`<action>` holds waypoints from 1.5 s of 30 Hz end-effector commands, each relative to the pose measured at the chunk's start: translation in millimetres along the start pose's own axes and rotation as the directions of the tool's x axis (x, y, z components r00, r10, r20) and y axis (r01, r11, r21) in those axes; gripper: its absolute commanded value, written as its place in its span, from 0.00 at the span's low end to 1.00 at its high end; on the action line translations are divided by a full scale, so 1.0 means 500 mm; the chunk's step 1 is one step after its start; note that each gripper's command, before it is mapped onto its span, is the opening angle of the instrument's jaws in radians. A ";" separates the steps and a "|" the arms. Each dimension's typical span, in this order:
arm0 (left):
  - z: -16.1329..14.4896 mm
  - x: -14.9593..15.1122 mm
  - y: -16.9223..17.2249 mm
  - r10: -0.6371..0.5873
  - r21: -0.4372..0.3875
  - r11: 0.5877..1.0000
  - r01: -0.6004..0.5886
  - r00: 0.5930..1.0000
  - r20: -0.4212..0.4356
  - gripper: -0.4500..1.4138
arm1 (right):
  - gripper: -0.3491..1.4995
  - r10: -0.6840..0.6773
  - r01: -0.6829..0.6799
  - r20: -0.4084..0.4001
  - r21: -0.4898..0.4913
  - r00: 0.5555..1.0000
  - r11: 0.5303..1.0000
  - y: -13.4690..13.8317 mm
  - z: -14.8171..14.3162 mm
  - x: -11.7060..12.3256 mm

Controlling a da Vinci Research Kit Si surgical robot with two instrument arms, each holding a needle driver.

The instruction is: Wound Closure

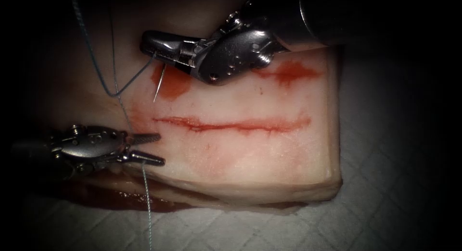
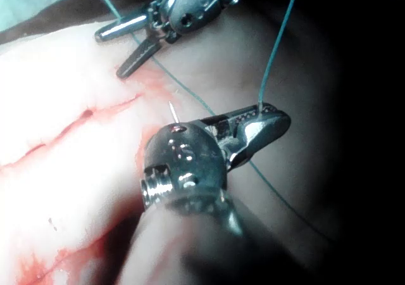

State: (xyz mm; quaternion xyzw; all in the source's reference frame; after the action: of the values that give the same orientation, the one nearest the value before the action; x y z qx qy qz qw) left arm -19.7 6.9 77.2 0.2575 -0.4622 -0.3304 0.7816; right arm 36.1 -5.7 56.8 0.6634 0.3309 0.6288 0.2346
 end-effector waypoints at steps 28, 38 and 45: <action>0.0028 -0.0042 0.0004 0.003 -0.069 0.998 -0.005 0.999 -0.035 0.27 | 0.00 -0.113 0.121 0.048 -0.226 0.992 0.967 -0.0068 0.0024 -0.0002; 0.0012 -0.0080 -0.0044 -0.110 -0.179 0.977 0.113 0.994 0.028 0.00 | 0.00 -0.112 0.121 0.053 -0.226 0.992 0.967 -0.0068 0.0028 -0.0001; 0.0026 -0.0072 -0.0031 -0.135 -0.237 0.962 0.137 0.991 0.022 0.00 | 0.00 -0.113 0.123 0.057 -0.224 0.992 0.967 -0.0062 0.0030 0.0000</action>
State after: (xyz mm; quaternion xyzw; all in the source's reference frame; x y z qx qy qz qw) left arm -22.0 8.5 74.3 0.1904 -0.4018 -0.4388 0.7809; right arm 36.1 -3.9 54.1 0.6244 0.2889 0.6339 0.3533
